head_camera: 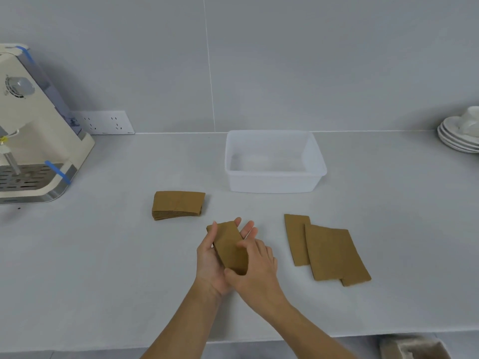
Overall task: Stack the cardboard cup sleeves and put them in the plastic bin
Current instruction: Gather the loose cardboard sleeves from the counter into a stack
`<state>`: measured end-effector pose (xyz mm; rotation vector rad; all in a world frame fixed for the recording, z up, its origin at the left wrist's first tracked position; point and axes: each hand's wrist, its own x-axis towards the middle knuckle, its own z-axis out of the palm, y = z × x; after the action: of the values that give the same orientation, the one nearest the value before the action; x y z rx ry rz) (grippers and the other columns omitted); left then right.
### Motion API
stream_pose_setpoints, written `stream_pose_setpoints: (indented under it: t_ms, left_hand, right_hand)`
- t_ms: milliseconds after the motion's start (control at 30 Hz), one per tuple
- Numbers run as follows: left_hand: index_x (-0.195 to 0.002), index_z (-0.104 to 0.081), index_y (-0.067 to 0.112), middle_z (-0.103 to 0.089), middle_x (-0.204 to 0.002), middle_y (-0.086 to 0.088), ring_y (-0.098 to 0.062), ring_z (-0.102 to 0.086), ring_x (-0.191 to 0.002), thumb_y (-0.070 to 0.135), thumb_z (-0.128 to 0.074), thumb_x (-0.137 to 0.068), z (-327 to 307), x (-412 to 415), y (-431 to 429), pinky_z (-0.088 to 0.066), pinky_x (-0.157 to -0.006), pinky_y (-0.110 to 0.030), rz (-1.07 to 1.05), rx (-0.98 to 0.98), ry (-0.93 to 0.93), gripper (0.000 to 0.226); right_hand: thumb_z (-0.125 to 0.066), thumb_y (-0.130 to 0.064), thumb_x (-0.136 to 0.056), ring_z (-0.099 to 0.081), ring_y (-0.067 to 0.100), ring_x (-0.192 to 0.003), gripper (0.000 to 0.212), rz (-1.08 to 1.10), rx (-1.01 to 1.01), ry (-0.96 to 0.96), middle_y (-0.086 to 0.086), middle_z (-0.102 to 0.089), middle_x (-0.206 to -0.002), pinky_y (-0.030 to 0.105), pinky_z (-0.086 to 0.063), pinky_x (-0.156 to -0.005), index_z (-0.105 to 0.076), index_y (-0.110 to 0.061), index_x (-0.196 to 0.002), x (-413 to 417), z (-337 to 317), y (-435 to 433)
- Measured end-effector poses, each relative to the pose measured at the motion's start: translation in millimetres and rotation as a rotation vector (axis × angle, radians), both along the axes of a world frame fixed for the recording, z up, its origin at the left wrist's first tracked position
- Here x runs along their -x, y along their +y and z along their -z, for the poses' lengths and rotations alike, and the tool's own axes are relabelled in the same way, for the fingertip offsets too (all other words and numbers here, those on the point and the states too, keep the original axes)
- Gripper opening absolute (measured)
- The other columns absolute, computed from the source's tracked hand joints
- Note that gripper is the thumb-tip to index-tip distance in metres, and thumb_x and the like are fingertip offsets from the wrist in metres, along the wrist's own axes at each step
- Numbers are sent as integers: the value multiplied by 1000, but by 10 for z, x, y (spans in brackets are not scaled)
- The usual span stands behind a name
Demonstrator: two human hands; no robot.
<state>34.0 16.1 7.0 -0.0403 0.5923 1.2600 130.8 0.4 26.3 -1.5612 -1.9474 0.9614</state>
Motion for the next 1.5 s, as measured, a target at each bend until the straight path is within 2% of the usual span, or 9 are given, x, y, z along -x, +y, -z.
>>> stream_pose_setpoints:
  t_ms: [200, 333, 433, 567, 700, 1033, 1333, 1500]
  left_hand:
    - [-123, -59, 14, -65, -123, -10, -26, -62, -112, 52, -58, -75, -15, -197, 115, -53, -82, -45, 61, -9, 4, 61]
    - [-124, -59, 13, -66, -122, -11, -28, -63, -109, 51, -61, -75, -18, -349, 233, -51, -87, -47, 78, 0, -24, 63]
    - [-122, -60, 11, -64, -124, -14, -30, -61, -112, 49, -66, -71, 12, -468, 282, -49, -91, -50, 94, 19, -30, 64]
    - [-123, -59, 12, -66, -122, -14, -29, -63, -110, 47, -67, -71, 39, -597, 286, -56, -81, -47, 118, 37, -57, 63]
    - [-125, -57, 9, -65, -121, -17, -30, -63, -110, 45, -67, -70, 62, -672, 302, -53, -83, -50, 108, 50, -57, 67]
    - [-128, -55, 10, -65, -123, -15, -29, -62, -112, 45, -68, -69, 99, -696, 319, -49, -88, -49, 94, 68, -42, 69]
    - [-128, -54, 11, -65, -123, -14, -29, -62, -111, 45, -68, -70, 37, -643, 301, -52, -85, -48, 67, 70, -46, 69]
    - [-129, -53, 10, -64, -123, -15, -29, -63, -110, 44, -67, -71, -19, -599, 289, -50, -88, -49, 43, 59, -55, 68]
  right_hand:
    - [-58, -46, -74, -38, 8, -109, 49, 46, 1, 23, -11, -46, -115, 25, -28, -95, -46, -27, -117, -285, -62, 96]
    - [-56, -54, -76, -43, 10, -107, 47, 216, -115, 19, -12, -49, -109, 23, -26, -87, -49, -26, -113, -517, -142, 223]
    - [-51, -59, -78, -44, 15, -112, 57, 323, -164, -133, -5, -52, -119, 27, -27, -89, -47, -22, -121, -729, -122, 332]
    - [-48, -60, -80, -44, 20, -119, 64, 415, -189, -299, 2, -51, -129, 32, -30, -96, -42, -18, -128, -984, 8, 403]
    - [-48, -63, -78, -41, 23, -122, 72, 477, -149, -419, 4, -49, -131, 34, -27, -100, -39, -16, -130, -1157, 146, 406]
    - [-49, -67, -75, -31, 26, -132, 85, 508, -14, -545, 8, -34, -144, 39, -27, -104, -26, -14, -137, -1213, 448, 317]
    - [-47, -43, -85, -37, 23, -124, 64, 483, -19, -545, 4, -41, -137, 36, -30, -98, -24, -14, -137, -1128, 392, 309]
    - [-55, -29, -78, -37, 25, -121, 67, 521, 78, -427, 6, -44, -131, 36, -29, -97, -24, -14, -136, -1139, 251, 393]
